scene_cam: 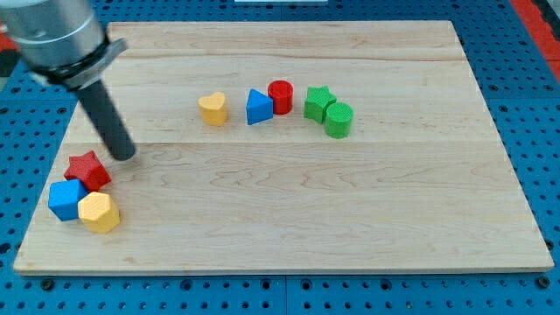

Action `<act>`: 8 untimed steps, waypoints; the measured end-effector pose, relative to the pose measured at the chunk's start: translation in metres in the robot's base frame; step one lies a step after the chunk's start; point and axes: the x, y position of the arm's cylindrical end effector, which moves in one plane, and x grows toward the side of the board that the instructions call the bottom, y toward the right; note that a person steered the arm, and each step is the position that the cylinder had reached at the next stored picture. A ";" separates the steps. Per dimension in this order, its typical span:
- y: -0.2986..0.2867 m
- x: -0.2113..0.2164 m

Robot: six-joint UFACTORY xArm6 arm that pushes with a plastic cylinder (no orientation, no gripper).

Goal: Move the yellow heart closer to the red star

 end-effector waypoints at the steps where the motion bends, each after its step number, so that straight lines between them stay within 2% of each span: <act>1: 0.038 0.000; 3: 0.097 -0.001; 4: 0.105 -0.014; 8: 0.096 -0.103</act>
